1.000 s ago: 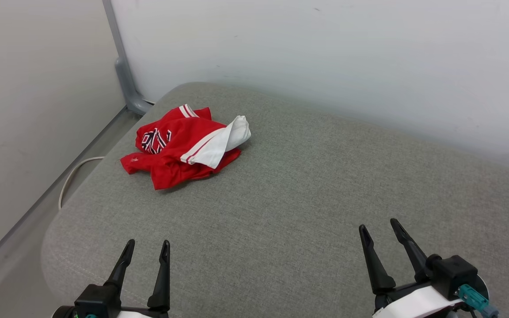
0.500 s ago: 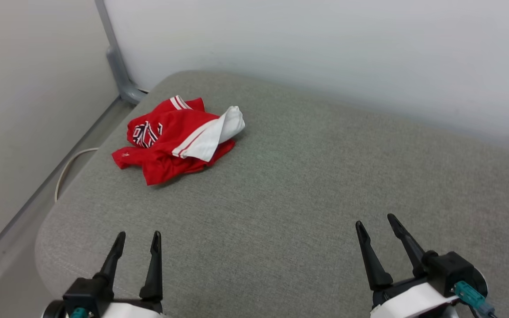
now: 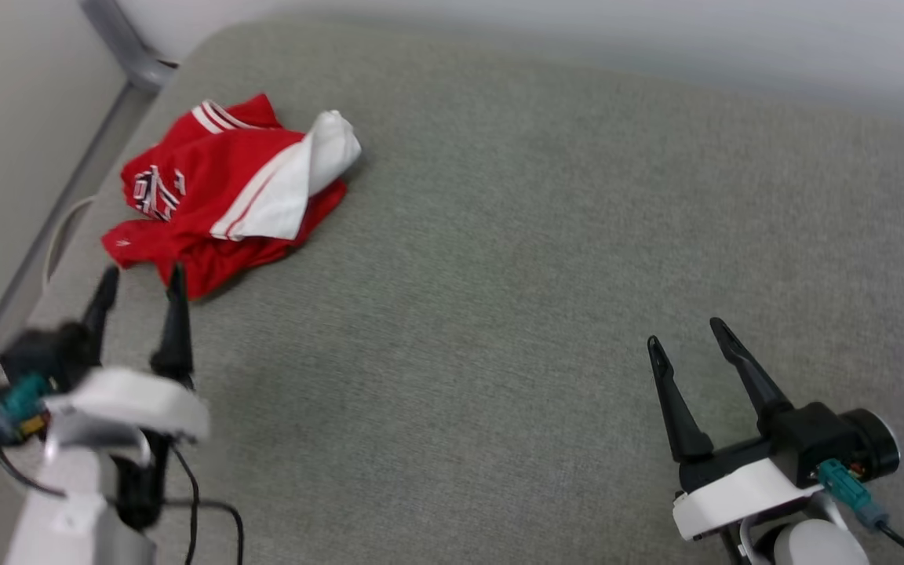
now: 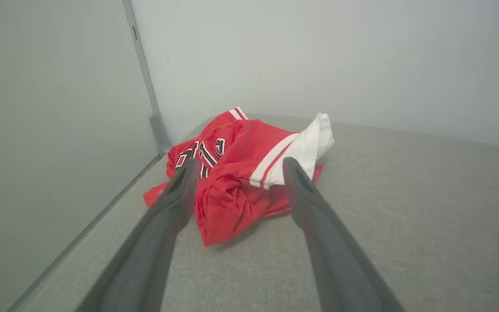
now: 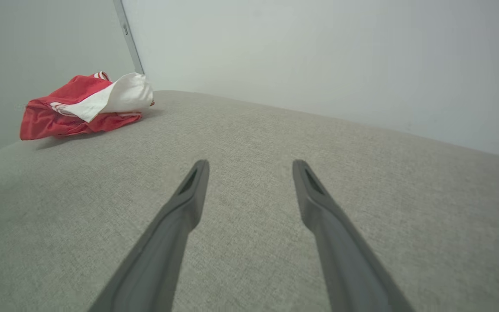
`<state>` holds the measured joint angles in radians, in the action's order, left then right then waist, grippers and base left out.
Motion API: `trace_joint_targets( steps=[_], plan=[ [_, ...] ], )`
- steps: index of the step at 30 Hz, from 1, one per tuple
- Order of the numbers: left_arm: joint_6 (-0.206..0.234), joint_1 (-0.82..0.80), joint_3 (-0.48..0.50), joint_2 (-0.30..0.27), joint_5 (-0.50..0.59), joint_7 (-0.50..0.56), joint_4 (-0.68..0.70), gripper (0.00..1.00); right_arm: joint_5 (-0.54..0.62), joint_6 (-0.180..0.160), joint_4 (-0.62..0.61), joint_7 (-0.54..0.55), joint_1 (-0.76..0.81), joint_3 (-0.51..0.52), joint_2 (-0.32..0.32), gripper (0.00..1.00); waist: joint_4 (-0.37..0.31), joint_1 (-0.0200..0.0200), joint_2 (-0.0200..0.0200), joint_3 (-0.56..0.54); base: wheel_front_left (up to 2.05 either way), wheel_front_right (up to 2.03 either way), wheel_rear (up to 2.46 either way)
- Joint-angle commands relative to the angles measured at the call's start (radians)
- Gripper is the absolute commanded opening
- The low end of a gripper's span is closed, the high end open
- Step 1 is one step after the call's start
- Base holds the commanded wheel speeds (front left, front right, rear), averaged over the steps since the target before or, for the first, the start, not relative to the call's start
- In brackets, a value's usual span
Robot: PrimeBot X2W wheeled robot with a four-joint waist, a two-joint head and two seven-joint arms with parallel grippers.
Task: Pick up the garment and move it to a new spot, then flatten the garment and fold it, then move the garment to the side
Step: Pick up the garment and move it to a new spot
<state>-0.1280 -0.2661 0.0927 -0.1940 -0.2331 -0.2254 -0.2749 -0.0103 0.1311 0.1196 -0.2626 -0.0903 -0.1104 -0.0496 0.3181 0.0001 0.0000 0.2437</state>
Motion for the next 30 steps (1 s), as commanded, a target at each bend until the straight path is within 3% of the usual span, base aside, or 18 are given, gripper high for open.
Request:
trace_joint_targets(
  steps=[1, 8, 13, 20, 22, 23, 24, 25, 30],
  plan=[
    [-0.002, -0.050, -0.010, -0.020, -0.011, 0.024, -0.030, 1.00, 0.016, -0.001, -0.012, -0.004, -0.022, 0.010, -0.002, 1.00, -0.044, -0.0001, 0.0000, 0.073, 0.00, 0.00, 0.00],
    [-0.002, -0.291, -0.139, -0.233, -0.117, 0.236, -0.153, 1.00, 0.055, -0.001, -0.065, -0.004, -0.052, 0.046, -0.015, 1.00, -0.094, -0.0001, 0.0000, 0.196, 0.00, 0.00, 0.00],
    [-0.002, -0.404, -0.240, -0.341, -0.230, 0.394, -0.209, 1.00, 0.064, -0.001, -0.089, -0.004, -0.062, 0.052, -0.019, 1.00, -0.124, -0.0001, 0.0000, 0.251, 0.00, 0.00, 0.00],
    [-0.002, -0.478, -0.339, -0.438, -0.365, 0.552, -0.306, 1.00, 0.055, -0.001, -0.102, -0.004, -0.074, 0.060, -0.013, 1.00, -0.171, -0.0001, 0.0000, 0.291, 0.00, 0.00, 0.00],
    [-0.002, -0.477, -0.355, -0.443, -0.384, 0.568, -0.316, 1.00, 0.054, -0.001, -0.101, -0.003, -0.071, 0.062, -0.013, 1.00, -0.175, -0.0001, 0.0000, 0.293, 0.00, 0.00, 0.00],
    [-0.002, -0.477, -0.384, -0.454, -0.418, 0.587, -0.333, 0.92, 0.052, -0.001, -0.099, -0.003, -0.066, 0.064, -0.011, 1.00, -0.181, -0.0001, 0.0000, 0.294, 0.00, 0.00, 0.00],
    [-0.002, -0.475, -0.397, -0.457, -0.434, 0.592, -0.339, 0.35, 0.052, -0.001, -0.097, -0.003, -0.065, 0.065, -0.010, 1.00, -0.183, -0.0001, 0.0000, 0.294, 0.00, 0.00, 0.00],
    [-0.002, -0.472, -0.410, -0.459, -0.447, 0.590, -0.345, 0.00, 0.051, -0.001, -0.095, -0.003, -0.064, 0.066, -0.010, 1.00, -0.184, -0.0001, 0.0000, 0.293, 0.00, 0.00, 0.00],
    [-0.002, -0.462, -0.452, -0.478, -0.483, 0.503, -0.355, 0.00, 0.040, -0.001, -0.081, -0.003, -0.058, 0.071, -0.005, 1.00, -0.184, -0.0001, 0.0000, 0.256, 0.00, 0.00, 0.00]
  ],
)
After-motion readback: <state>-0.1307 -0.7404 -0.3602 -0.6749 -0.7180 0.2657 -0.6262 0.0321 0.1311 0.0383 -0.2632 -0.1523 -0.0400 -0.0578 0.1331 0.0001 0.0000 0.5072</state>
